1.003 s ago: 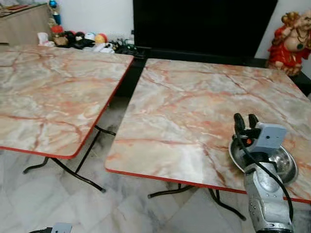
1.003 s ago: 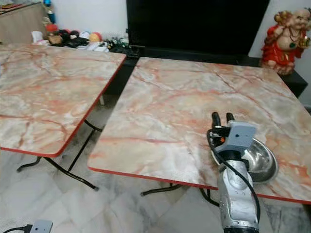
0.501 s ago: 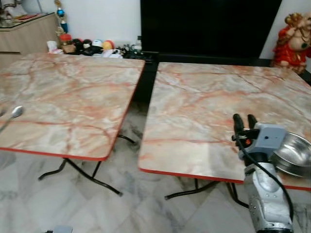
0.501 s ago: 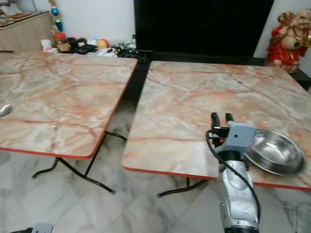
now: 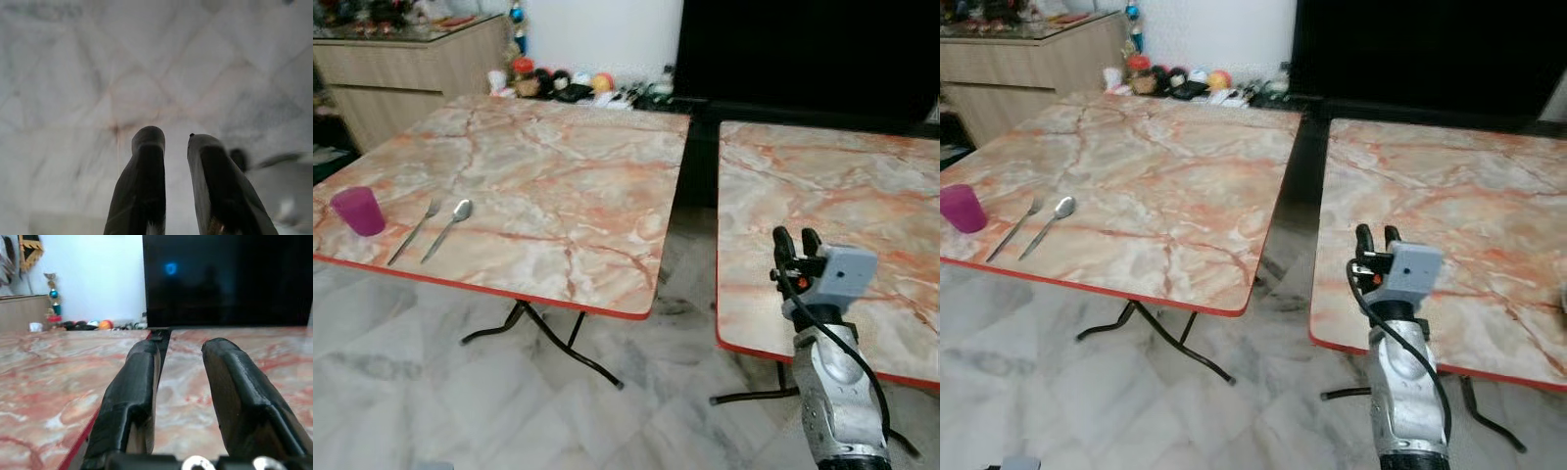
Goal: Setting the table
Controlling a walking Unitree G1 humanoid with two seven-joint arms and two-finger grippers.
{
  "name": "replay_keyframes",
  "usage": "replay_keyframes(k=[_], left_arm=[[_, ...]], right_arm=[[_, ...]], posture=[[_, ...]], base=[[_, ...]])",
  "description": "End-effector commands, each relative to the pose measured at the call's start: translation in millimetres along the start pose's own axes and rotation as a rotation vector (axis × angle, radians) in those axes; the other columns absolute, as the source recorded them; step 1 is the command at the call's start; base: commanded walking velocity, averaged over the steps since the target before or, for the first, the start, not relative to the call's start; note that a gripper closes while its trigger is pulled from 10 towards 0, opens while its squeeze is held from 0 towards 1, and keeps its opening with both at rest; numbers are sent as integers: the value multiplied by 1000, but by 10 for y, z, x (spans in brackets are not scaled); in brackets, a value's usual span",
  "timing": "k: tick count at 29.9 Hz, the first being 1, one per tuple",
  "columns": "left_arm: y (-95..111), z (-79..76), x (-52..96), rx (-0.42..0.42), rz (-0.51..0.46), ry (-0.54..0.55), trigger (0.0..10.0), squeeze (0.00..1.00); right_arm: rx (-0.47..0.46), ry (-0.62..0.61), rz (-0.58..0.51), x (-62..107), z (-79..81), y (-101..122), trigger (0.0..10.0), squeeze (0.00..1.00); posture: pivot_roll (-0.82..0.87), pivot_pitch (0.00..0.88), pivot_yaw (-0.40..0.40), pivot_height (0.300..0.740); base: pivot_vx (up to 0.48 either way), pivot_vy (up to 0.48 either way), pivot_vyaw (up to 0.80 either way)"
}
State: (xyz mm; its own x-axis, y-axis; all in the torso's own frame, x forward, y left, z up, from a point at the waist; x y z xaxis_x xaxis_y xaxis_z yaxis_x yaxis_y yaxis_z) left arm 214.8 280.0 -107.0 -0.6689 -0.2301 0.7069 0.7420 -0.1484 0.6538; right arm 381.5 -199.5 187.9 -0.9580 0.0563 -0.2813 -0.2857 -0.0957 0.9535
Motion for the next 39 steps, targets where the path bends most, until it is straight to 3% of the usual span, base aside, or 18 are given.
replay_keyframes(k=[1, 10, 16, 18, 24, 33, 39], left_arm=[[-114, 75, 32, 2, 30, 17, 10000, 0], [-129, 80, 38, 7, 31, 21, 10000, 0], [-127, 79, 41, 4, 26, 22, 10000, 0], [-123, 86, 44, -3, 20, 21, 10000, 0], [-125, 89, 45, -7, 20, 21, 10000, 0], [-119, 61, 40, 4, 21, 15, 10000, 0], [-136, 69, 43, 7, 28, 19, 10000, 0]], right_arm=[[-21, 28, -15, -24, 134, 34, 10000, 0], [-47, -26, 25, 85, 110, -115, 10000, 0], [-44, -94, 98, 265, -32, -335, 10000, 0], [-41, -138, 152, 437, -153, -481, 10000, 0], [-30, -166, 178, 547, -258, -532, 10000, 0], [-41, -155, 150, 440, -187, -463, 10000, 0], [-36, -137, 113, 355, -147, -347, 10000, 0]], posture=[[47, 73, -29, 740], [56, 79, -31, 740], [62, 84, -34, 740], [62, 85, -35, 740], [58, 89, -35, 740], [58, 89, -35, 740], [65, 85, -37, 740]], base=[[0, 480, 0], [0, 480, 0], [0, 272, 0], [0, 0, 0], [0, 0, 0], [0, 0, 0], [0, 400, 0]])
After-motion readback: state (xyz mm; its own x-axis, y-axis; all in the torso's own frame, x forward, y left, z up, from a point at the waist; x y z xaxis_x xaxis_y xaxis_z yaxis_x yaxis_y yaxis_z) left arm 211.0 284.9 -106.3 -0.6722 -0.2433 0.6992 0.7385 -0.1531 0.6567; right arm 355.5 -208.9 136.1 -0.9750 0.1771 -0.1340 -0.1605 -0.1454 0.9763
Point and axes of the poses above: a point about 5 cm out from each wrist's last joint towards the gripper, its own x axis pointing back from the gripper into the wrist, its own y axis along the axis of the wrist's last joint, z = x × y, the point moved 6 cm from there along -x, pointing out of the wrist towards the gripper, and after that the axes turned 4 degrees about -x, right-handed, at the moved point
